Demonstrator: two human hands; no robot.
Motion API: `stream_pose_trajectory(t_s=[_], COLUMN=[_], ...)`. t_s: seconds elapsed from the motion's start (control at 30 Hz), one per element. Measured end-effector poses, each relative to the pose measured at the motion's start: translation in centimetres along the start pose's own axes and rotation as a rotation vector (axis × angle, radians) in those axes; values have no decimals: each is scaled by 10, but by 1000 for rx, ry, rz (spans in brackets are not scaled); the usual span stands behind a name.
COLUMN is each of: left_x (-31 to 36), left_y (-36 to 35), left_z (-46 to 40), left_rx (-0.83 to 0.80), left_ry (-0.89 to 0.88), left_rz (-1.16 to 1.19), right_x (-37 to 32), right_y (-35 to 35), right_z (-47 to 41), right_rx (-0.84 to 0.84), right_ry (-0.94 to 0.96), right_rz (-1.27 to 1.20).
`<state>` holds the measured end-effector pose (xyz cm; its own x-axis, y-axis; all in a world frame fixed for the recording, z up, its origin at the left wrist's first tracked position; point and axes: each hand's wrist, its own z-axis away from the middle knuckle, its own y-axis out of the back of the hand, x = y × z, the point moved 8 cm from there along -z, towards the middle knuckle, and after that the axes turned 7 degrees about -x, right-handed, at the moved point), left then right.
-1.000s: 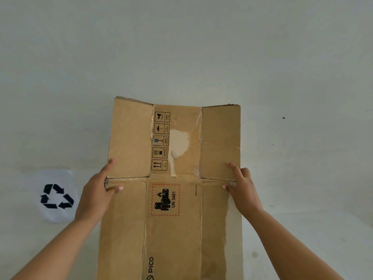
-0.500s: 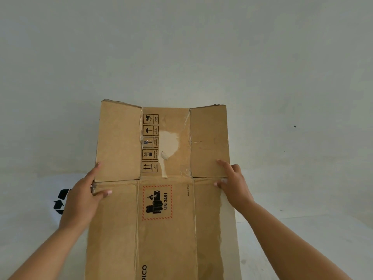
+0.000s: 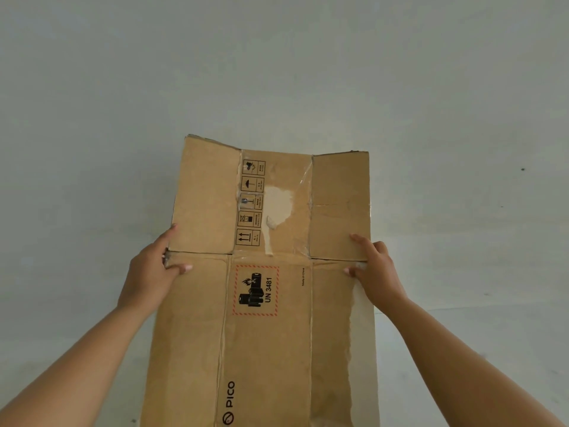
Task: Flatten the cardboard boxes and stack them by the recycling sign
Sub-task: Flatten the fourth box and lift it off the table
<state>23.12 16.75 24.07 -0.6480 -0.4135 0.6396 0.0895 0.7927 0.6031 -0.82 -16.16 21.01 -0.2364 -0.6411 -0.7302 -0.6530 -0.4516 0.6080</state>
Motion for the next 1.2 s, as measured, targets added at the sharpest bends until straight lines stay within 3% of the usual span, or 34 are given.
stream_pose_trajectory(t_s=[0.27,0.53,0.87,1.2], left_x=[-114,-231,-386,-540], left_y=[71,72,-15,-160], left_z=[1,24,97,212], left_rx=[-55,-145,-371,-565], left_ry=[56,193,406,550], left_rz=[-13,-62,-155,-211], right_x=[-65,-62,39,207], right_y=[-118,-228,-376,-530], right_z=[20,33,82,151], right_rx=[-31,-161,-377,-546], right_ry=[-25,-112,-315,-497], right_rz=[5,34,106,137])
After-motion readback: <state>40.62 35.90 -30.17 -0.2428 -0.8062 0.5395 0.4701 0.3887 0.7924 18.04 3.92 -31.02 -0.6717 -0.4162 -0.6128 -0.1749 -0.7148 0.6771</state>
